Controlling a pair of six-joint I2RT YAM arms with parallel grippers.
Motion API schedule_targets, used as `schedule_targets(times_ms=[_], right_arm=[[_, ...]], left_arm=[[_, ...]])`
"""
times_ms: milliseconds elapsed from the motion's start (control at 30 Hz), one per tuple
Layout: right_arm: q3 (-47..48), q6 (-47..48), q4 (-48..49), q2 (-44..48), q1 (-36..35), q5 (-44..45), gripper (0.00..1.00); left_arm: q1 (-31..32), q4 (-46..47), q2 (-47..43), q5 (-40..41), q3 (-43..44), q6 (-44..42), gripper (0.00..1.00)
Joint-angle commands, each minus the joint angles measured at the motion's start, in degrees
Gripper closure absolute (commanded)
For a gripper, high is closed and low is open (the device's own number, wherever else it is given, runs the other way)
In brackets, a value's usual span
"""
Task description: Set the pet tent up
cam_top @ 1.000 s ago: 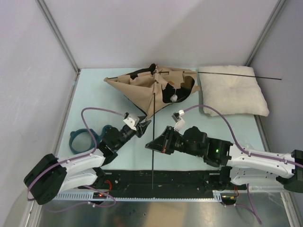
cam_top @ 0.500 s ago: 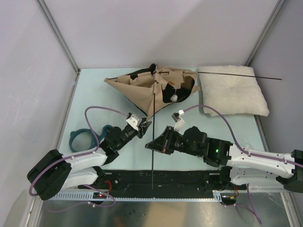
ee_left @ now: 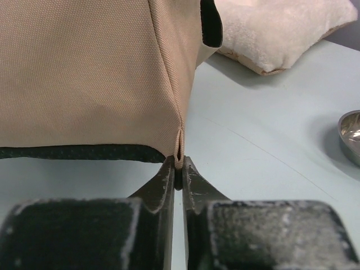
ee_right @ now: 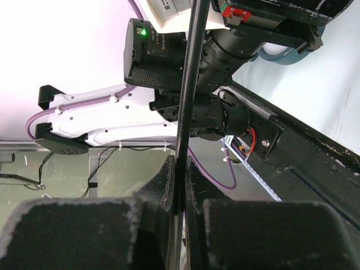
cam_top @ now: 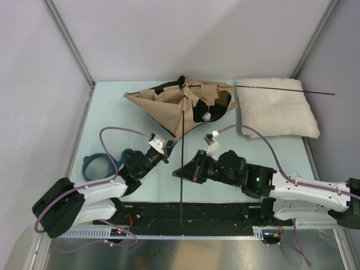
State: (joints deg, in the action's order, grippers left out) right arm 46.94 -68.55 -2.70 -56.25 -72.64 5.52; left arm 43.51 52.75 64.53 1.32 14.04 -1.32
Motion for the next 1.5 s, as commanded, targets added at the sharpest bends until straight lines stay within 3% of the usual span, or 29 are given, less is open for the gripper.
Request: schedule_targets(times_ms=[0, 567, 867, 1167, 1467], right_arm=[[0.35, 1.04, 1.80, 0.10, 1.16, 3.70, 1.00], [0.35, 3.55, 2.13, -0.16, 4.35, 5.25, 1.00], [0.89, 6.01, 6.20, -1.94, 6.01, 8.46, 1.00], [1.66, 7.89, 6.16, -6.49, 6.39, 11.28, 1.00], [0.48, 7.29, -1.06, -9.32, 4.97, 8.43, 1.00]], left_arm=[[0.33, 3.32, 0.83, 0.72, 0.90, 0.31, 0.96], [1.18, 1.82, -5.86, -0.58, -3.67, 0.77, 1.00], [5.68, -2.96, -11.04, -0.33, -6.28, 0.88, 1.00], [13.26, -10.95, -18.10, 4.75, -8.61, 0.88, 1.00], [14.16, -14.15, -18.79, 14.43, -6.46, 0.47, 1.00]])
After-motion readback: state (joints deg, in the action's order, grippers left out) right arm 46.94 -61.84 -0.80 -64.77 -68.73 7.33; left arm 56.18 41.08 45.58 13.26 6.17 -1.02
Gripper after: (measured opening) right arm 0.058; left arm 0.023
